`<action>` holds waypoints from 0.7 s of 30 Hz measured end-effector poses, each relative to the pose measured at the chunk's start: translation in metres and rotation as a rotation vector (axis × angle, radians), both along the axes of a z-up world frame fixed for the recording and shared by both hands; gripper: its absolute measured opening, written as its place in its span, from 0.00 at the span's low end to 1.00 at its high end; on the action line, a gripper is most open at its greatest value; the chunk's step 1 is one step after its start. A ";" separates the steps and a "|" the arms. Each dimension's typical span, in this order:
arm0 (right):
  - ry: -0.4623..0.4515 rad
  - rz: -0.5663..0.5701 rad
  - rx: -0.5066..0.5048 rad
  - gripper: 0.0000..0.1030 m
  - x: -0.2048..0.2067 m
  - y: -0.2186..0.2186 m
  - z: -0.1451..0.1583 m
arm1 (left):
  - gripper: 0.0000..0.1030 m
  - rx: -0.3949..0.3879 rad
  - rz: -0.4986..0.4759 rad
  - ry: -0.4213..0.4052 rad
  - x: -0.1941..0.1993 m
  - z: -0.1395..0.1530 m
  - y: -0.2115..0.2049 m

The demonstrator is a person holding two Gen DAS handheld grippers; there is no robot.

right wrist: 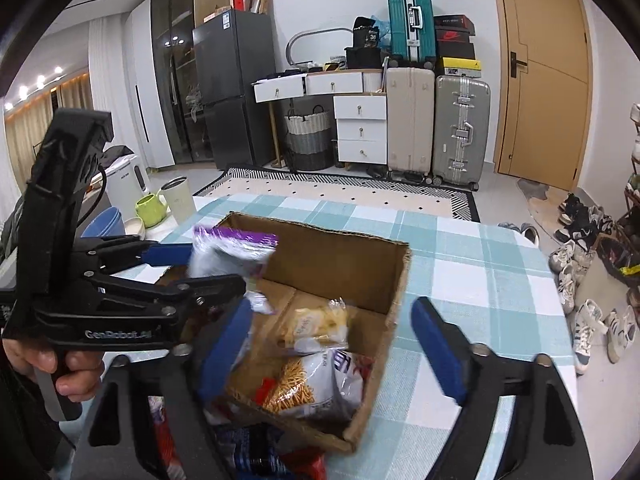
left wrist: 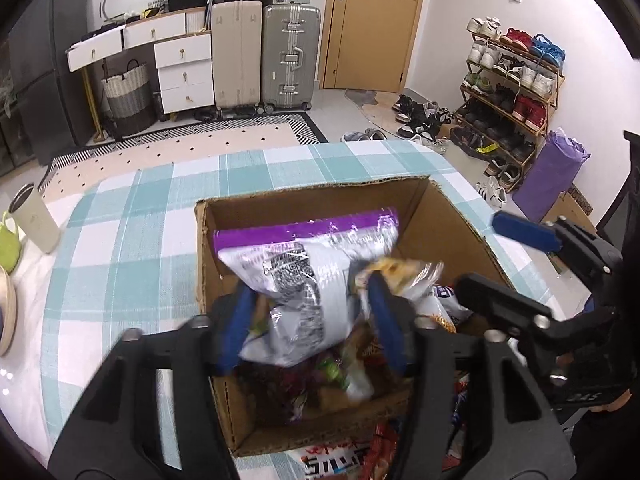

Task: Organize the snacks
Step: 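Lower the silver bag and cracker pack into the box and open both tools, then move both open tools back to the snacks beside the box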

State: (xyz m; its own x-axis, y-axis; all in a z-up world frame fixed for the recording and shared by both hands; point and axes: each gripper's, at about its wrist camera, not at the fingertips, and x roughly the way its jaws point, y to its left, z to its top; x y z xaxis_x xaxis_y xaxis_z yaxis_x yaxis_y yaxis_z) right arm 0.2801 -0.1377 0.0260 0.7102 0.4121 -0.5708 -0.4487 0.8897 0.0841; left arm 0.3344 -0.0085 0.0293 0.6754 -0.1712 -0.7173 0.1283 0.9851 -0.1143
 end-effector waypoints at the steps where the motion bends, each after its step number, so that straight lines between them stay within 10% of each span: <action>1: -0.004 -0.006 0.003 0.93 -0.003 -0.002 0.002 | 0.74 0.000 0.007 0.000 -0.003 0.001 0.001; 7: 0.000 -0.066 -0.006 0.99 -0.025 -0.021 0.007 | 1.00 -0.027 0.016 -0.035 -0.028 0.016 0.006; 21: 0.044 -0.066 -0.009 0.99 -0.067 -0.037 -0.002 | 0.99 -0.029 0.080 -0.062 -0.114 0.037 0.025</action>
